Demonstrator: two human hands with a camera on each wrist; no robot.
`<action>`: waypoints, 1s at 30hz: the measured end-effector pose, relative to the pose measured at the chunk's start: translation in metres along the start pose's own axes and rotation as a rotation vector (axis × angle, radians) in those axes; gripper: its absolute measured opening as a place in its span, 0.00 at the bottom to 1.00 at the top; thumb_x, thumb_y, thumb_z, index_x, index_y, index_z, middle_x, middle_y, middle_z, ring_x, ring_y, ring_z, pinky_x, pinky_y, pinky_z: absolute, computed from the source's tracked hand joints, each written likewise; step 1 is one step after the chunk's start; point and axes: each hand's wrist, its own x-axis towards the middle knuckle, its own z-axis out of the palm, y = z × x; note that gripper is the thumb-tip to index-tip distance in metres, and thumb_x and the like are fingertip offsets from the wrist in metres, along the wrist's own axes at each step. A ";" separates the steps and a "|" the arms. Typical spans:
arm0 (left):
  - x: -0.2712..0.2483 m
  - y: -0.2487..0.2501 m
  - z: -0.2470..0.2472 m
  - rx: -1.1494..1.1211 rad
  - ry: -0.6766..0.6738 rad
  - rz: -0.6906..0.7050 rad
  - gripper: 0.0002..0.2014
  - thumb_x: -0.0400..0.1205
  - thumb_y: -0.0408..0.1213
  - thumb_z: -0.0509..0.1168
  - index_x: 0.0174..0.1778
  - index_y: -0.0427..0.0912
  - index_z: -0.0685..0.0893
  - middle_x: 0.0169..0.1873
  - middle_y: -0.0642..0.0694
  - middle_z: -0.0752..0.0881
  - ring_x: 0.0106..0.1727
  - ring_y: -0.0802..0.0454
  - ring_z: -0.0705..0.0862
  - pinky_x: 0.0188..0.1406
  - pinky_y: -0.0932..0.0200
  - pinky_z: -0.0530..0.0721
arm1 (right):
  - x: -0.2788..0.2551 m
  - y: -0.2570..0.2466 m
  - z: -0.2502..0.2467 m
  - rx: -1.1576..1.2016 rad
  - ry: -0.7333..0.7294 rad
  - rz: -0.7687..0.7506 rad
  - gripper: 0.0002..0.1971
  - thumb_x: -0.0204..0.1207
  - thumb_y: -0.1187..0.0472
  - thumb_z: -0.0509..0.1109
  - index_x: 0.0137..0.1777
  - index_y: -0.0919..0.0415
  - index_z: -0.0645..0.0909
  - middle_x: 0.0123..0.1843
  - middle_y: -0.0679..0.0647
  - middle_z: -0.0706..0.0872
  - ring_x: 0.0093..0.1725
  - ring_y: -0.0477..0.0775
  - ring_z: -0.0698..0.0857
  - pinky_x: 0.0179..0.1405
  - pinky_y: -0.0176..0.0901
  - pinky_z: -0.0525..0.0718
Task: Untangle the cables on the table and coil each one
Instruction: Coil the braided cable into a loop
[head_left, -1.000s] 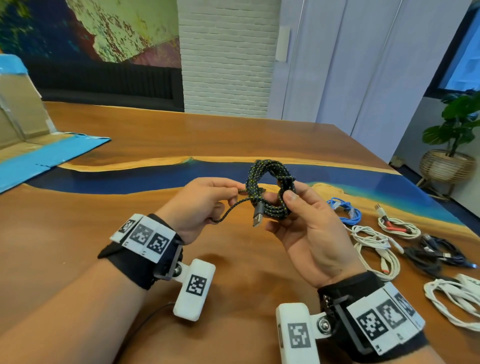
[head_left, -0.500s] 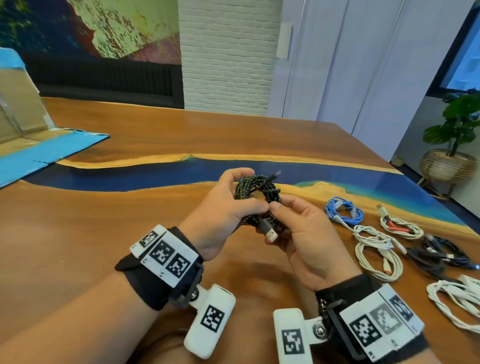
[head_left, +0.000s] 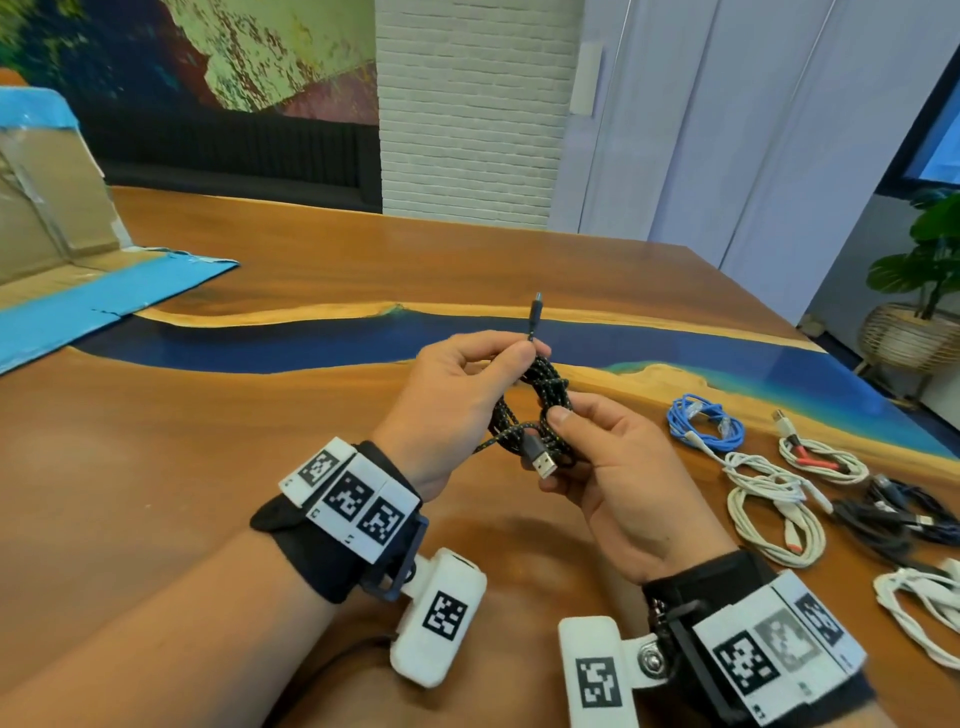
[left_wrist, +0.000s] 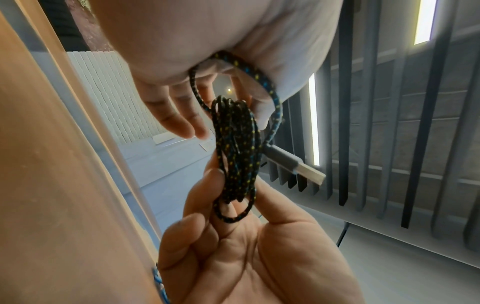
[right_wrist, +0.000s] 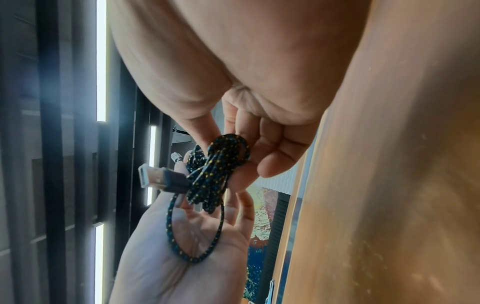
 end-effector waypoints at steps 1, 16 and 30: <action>0.001 -0.001 0.000 0.001 0.022 0.026 0.08 0.87 0.38 0.68 0.47 0.47 0.94 0.48 0.45 0.92 0.49 0.54 0.88 0.49 0.55 0.86 | 0.000 0.000 0.000 -0.005 -0.003 0.003 0.08 0.85 0.64 0.69 0.60 0.61 0.86 0.45 0.61 0.92 0.41 0.58 0.87 0.31 0.43 0.83; 0.030 0.016 -0.043 -0.350 0.335 -0.133 0.12 0.93 0.32 0.53 0.57 0.39 0.83 0.28 0.49 0.72 0.22 0.57 0.62 0.18 0.64 0.66 | -0.005 -0.018 -0.009 0.030 -0.097 -0.121 0.12 0.79 0.66 0.68 0.62 0.63 0.85 0.42 0.59 0.92 0.35 0.52 0.89 0.32 0.40 0.84; 0.010 0.010 -0.027 -0.012 -0.325 -0.367 0.09 0.86 0.26 0.59 0.43 0.32 0.83 0.26 0.45 0.76 0.23 0.56 0.59 0.25 0.58 0.51 | -0.005 -0.020 -0.011 0.180 -0.121 -0.024 0.17 0.76 0.60 0.68 0.62 0.64 0.86 0.38 0.57 0.87 0.35 0.52 0.86 0.33 0.44 0.83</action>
